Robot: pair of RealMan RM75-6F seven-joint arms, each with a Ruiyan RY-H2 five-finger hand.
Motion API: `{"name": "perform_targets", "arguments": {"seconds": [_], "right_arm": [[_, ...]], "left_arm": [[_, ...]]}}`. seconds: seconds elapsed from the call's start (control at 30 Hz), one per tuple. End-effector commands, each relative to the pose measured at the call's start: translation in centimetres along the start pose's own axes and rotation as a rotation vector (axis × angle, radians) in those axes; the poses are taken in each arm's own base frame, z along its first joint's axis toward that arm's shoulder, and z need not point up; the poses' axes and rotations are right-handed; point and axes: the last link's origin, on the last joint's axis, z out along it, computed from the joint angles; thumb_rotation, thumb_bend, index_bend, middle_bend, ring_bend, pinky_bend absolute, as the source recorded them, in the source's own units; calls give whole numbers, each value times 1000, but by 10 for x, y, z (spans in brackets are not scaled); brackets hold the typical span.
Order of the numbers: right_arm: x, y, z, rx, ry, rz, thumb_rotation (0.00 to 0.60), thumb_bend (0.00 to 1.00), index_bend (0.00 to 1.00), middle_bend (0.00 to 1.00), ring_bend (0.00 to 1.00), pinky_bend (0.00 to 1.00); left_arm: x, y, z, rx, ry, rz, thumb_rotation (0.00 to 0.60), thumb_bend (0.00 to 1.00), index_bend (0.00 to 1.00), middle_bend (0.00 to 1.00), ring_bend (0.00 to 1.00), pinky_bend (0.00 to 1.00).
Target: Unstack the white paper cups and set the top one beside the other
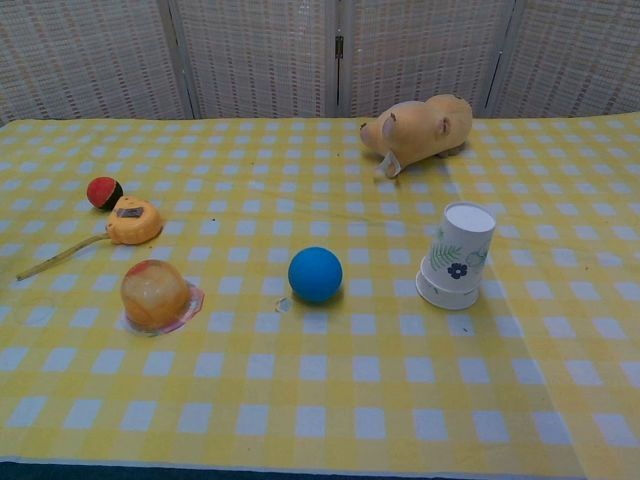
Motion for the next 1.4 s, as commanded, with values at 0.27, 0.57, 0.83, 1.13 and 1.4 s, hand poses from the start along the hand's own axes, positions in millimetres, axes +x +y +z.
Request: {"name": "perform_targets", "arguments": {"seconds": [0.27,0.57,0.83,1.13,1.4], "right_arm": [[-10,4,-1,12,-68,26,600,493,0,4,89,83],[-17,-24,22,138,-184,27,600,492,18,41,104,98],[-20,-70,55,261,-309,36,600,367,40,45,109,102],[-29,-110,93,290,-454,86,600,327,118,38,86,103],[-34,-134,114,302,-536,109,600,325,179,39,87,103]], "left_arm": [[-3,1,3,1,-18,2,600,249,58,32,36,0],[-3,1,1,6,-35,-6,600,249,58,31,35,0],[-3,-1,-2,12,-47,-12,600,249,58,29,32,0],[-5,-3,-5,20,-65,-13,600,249,73,24,31,0],[-7,-6,-6,30,-74,-16,600,249,73,20,30,0]]}}
